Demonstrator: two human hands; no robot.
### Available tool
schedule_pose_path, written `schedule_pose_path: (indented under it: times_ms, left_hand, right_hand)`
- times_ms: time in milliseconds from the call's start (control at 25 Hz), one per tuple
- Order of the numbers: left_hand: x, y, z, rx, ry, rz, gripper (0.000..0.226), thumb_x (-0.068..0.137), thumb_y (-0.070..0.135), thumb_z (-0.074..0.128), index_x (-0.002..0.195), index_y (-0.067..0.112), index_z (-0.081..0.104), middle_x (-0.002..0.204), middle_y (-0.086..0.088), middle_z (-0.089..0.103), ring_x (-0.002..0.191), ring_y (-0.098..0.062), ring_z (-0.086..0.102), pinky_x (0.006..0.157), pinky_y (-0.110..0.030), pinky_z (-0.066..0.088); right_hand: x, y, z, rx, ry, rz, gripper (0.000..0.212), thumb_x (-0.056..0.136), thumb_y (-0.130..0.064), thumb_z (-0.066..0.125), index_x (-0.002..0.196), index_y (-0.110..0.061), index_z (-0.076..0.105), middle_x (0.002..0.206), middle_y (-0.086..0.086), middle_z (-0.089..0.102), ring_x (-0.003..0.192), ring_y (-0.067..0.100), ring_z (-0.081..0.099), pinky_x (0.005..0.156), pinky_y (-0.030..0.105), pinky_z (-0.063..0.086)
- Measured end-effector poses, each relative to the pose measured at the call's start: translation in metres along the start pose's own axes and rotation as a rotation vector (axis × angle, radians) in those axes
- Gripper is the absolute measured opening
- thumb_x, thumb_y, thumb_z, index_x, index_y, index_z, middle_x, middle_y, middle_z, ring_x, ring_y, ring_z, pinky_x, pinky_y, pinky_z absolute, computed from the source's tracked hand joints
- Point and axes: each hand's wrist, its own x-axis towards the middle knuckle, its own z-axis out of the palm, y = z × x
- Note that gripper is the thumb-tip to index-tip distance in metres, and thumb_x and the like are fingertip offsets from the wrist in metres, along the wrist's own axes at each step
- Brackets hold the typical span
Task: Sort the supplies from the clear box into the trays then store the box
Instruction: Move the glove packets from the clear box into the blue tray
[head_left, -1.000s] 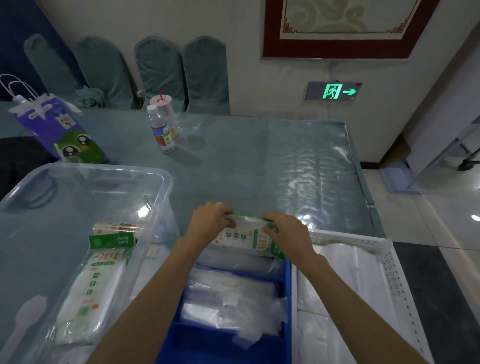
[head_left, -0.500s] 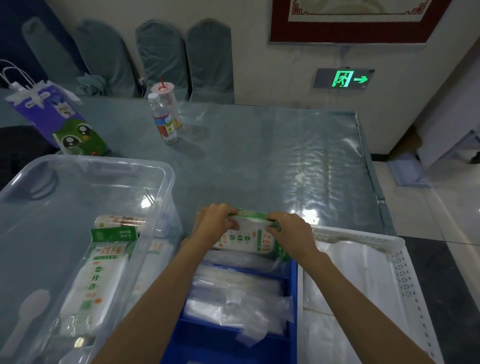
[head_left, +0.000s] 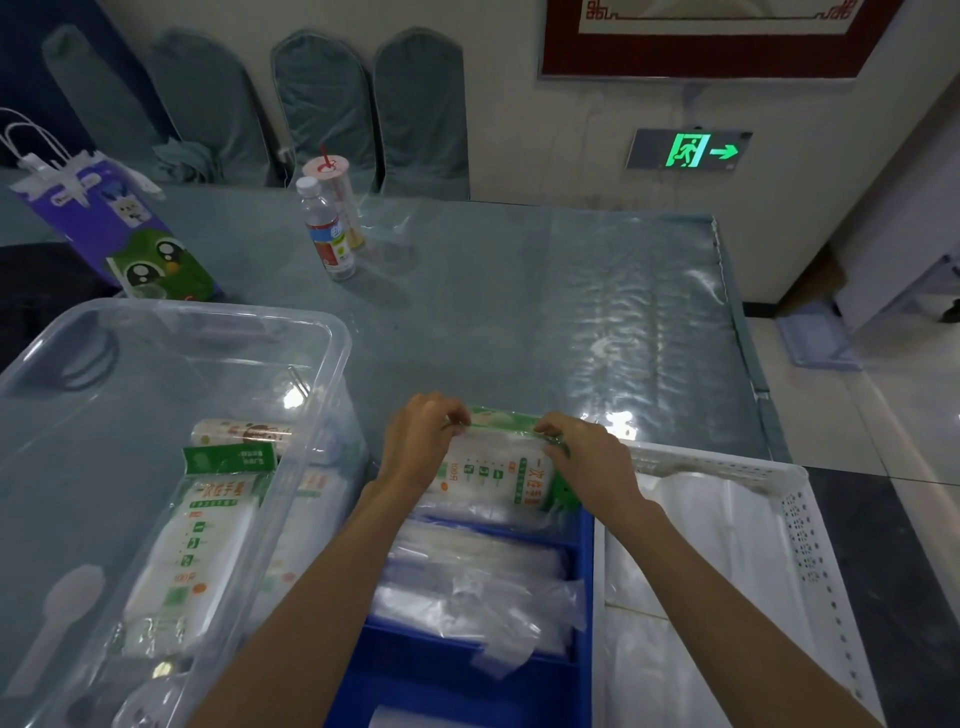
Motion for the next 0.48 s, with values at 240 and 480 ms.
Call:
schedule_pose_path:
  times_ms: [240, 480]
  left_hand:
    - [-0.007, 0.004, -0.008, 0.128, -0.09, 0.023, 0.018, 0.086, 0.017, 0.066, 0.103, 0.02, 0.069, 0.108, 0.001, 0.067, 0.103, -0.019, 0.059, 0.085, -0.037, 0.05]
    - [-0.026, 0.028, -0.035, 0.293, 0.004, 0.169, 0.028, 0.088, 0.014, 0.059, 0.114, 0.02, 0.064, 0.108, -0.002, 0.065, 0.099, -0.024, 0.061, 0.078, -0.036, 0.05]
  right_hand:
    - [-0.006, -0.002, -0.015, -0.051, -0.043, 0.011, 0.024, 0.091, -0.017, 0.059, 0.112, -0.028, 0.063, 0.114, -0.006, 0.068, 0.094, 0.015, 0.064, 0.075, 0.032, 0.054]
    - [-0.018, -0.013, -0.047, -0.14, 0.004, -0.086, 0.025, 0.094, -0.021, 0.054, 0.117, -0.018, 0.063, 0.115, 0.0, 0.066, 0.101, 0.017, 0.06, 0.085, 0.03, 0.049]
